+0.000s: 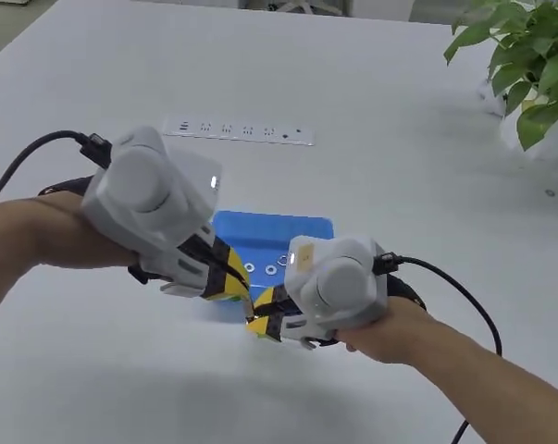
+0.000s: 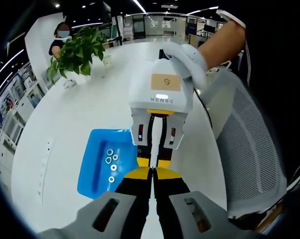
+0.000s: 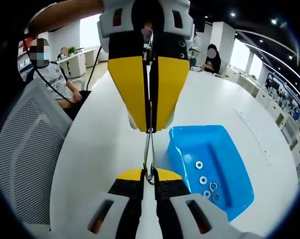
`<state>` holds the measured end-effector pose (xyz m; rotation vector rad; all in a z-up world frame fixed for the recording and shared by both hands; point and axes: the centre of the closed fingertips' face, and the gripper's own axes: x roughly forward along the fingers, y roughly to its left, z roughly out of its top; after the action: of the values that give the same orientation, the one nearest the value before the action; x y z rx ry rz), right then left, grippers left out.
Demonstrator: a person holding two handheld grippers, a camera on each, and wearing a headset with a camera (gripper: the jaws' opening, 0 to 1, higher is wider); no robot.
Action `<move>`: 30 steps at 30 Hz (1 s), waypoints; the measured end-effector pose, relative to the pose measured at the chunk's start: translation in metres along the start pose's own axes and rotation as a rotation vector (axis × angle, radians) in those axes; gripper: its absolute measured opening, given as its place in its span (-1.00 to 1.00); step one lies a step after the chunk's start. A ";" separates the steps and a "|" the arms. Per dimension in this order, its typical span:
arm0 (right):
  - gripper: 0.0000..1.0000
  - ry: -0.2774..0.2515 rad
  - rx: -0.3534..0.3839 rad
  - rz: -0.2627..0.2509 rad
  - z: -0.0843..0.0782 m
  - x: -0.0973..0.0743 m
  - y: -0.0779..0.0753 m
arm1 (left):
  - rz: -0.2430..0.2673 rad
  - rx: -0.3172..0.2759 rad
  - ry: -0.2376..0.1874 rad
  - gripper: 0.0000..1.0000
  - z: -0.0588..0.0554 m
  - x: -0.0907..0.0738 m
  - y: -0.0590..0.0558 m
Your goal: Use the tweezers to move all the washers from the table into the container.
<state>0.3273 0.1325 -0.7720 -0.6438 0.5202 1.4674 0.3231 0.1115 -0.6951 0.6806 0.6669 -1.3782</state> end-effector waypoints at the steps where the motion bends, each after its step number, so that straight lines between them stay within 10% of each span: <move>1: -0.82 0.000 0.000 -0.001 0.001 -0.001 0.000 | 0.001 0.001 0.000 -0.90 0.001 -0.002 0.000; 30: -0.82 -0.019 -0.057 -0.082 0.036 -0.037 -0.034 | 0.063 0.069 -0.022 -0.90 0.036 -0.038 0.023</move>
<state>0.3570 0.1303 -0.7175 -0.6876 0.4333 1.4134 0.3443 0.1101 -0.6418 0.7339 0.5779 -1.3541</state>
